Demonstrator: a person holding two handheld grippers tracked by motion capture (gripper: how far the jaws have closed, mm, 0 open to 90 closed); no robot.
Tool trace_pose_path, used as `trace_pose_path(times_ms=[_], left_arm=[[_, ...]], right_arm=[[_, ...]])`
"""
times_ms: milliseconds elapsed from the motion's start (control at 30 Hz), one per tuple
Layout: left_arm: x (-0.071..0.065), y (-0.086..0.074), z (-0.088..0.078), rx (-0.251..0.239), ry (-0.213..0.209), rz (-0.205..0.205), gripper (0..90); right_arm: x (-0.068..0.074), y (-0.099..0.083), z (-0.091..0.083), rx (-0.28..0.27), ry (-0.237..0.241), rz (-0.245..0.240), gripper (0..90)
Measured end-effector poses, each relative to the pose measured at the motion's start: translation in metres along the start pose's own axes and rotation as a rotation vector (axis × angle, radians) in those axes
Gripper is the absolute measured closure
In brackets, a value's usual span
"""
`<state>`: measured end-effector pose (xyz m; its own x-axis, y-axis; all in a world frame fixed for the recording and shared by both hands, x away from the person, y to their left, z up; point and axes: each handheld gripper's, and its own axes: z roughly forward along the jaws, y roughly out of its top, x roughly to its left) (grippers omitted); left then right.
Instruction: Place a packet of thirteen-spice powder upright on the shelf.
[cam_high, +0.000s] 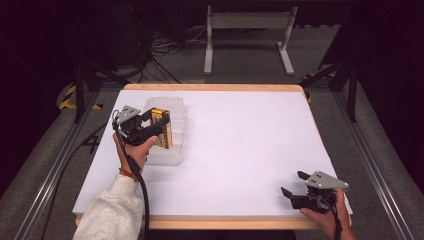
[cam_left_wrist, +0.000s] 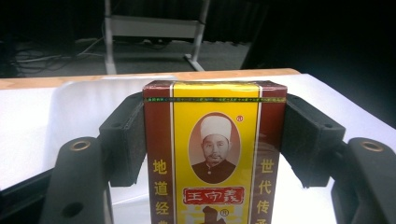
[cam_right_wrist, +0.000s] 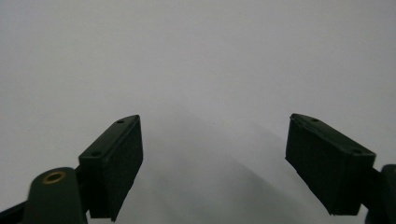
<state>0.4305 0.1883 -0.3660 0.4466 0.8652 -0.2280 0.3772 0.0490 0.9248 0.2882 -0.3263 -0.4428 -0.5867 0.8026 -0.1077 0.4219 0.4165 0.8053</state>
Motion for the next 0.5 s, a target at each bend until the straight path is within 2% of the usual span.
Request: trace_pose_path(times_ms=[133, 200, 267, 367, 500], left_arm=[[0.0051, -0.0023, 0.0012, -0.007, 0.005, -0.041, 31.9], [0.0046, -0.0031, 0.0012, -0.009, 0.009, -0.044, 31.9], [0.0039, -0.0033, 0.0006, -0.011, 0.013, -0.042, 31.5], [0.001, -0.004, -0.0004, 0.005, 0.016, -0.01, 29.8], [-0.001, -0.0049, -0.0015, 0.02, 0.004, 0.013, 28.6]], right_arm=[[0.0013, 0.0008, 0.0012, 0.002, 0.004, -0.004, 19.7], [0.0016, 0.001, 0.0015, 0.002, 0.008, -0.006, 19.6], [0.0016, 0.001, 0.0015, 0.003, 0.008, -0.005, 19.5], [0.0008, 0.0006, 0.001, 0.002, 0.006, -0.005, 19.4], [0.0012, 0.001, 0.0006, -0.001, 0.008, -0.005, 19.3]])
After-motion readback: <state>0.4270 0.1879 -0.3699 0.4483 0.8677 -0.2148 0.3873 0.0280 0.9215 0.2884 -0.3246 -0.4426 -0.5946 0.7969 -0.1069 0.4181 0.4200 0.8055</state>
